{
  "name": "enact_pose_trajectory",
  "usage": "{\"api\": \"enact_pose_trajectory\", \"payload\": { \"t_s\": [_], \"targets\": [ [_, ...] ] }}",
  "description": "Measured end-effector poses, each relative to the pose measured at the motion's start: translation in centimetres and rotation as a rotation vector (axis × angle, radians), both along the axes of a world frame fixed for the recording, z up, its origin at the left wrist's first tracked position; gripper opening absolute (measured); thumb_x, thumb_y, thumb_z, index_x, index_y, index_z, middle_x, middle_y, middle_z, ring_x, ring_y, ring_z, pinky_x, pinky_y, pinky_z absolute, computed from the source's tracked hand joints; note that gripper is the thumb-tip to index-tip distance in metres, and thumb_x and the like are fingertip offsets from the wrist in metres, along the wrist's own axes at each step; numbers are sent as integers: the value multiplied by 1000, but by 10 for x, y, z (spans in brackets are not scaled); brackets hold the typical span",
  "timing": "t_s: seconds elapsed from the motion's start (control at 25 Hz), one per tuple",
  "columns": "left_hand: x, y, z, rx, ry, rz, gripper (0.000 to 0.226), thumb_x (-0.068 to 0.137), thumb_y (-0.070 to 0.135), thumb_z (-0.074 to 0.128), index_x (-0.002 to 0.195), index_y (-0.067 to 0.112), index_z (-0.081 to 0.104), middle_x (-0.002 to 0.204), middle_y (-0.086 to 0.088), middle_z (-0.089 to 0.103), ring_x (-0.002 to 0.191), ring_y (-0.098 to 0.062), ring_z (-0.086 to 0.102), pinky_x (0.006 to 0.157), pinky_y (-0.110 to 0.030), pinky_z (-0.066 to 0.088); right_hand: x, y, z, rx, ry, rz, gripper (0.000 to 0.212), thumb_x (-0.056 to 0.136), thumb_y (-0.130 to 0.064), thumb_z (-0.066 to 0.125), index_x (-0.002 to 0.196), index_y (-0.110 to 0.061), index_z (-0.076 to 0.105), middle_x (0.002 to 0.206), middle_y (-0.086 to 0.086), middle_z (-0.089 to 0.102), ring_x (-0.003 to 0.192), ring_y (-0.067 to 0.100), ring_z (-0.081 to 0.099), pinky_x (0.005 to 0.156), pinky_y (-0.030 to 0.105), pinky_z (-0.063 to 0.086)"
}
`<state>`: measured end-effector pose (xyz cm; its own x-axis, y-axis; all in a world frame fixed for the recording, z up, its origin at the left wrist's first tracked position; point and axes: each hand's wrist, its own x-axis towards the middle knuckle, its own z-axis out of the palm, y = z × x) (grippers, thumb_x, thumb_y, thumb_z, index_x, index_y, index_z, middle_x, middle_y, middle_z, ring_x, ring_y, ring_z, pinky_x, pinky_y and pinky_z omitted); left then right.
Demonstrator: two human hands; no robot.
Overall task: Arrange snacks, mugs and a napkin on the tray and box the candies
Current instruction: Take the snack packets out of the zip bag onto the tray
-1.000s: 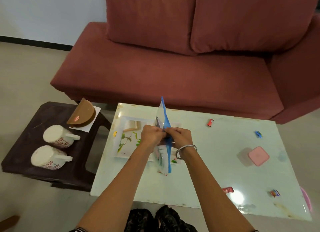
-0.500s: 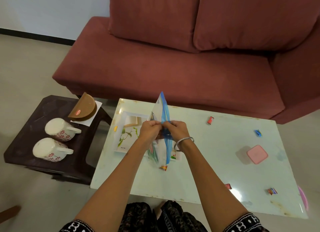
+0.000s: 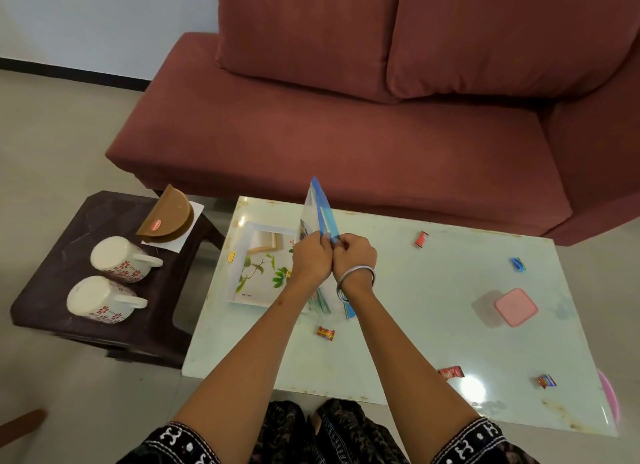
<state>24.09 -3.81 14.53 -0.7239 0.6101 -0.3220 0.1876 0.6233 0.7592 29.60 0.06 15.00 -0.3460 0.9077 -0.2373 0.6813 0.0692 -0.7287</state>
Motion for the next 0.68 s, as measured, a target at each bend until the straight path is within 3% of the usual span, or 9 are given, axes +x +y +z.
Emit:
{"api": "enact_pose_trajectory", "payload": {
  "t_s": [0.2,0.32,0.4,0.52,0.68],
  "targets": [
    [3,4,-1,-106,145,15,35,98,20,34,101,-3,60,106,-24,64,98,-35,59,83,-42,47,-1,4,2,65,-131,13,28,92,-20,49,92,-3,71,89,18,72,72,27,59,64,28,42],
    [4,6,-1,-161,179,-4,35,98,22,37,102,-2,61,105,-22,66,95,-32,62,71,-34,46,-1,7,2,62,-229,75,29,94,-22,48,98,-4,69,93,18,72,82,30,64,69,31,46],
    [4,7,1,-194,190,-20,32,97,23,41,104,-1,61,105,-21,65,93,-30,63,69,-32,47,-2,9,3,76,-296,117,30,94,-25,47,101,-5,67,96,16,71,77,28,60,66,29,42],
    [5,6,3,-213,213,-18,27,94,21,48,103,0,62,104,-19,66,91,-29,63,73,-34,53,0,11,3,108,-391,174,28,93,-26,49,101,-5,65,98,15,70,74,24,55,64,28,37],
    [16,12,7,-164,200,69,23,95,18,46,101,1,60,103,-18,66,91,-28,63,76,-37,56,4,22,1,60,-423,96,21,88,-22,55,99,-5,62,98,15,69,75,27,56,64,29,41]
  ]
}}
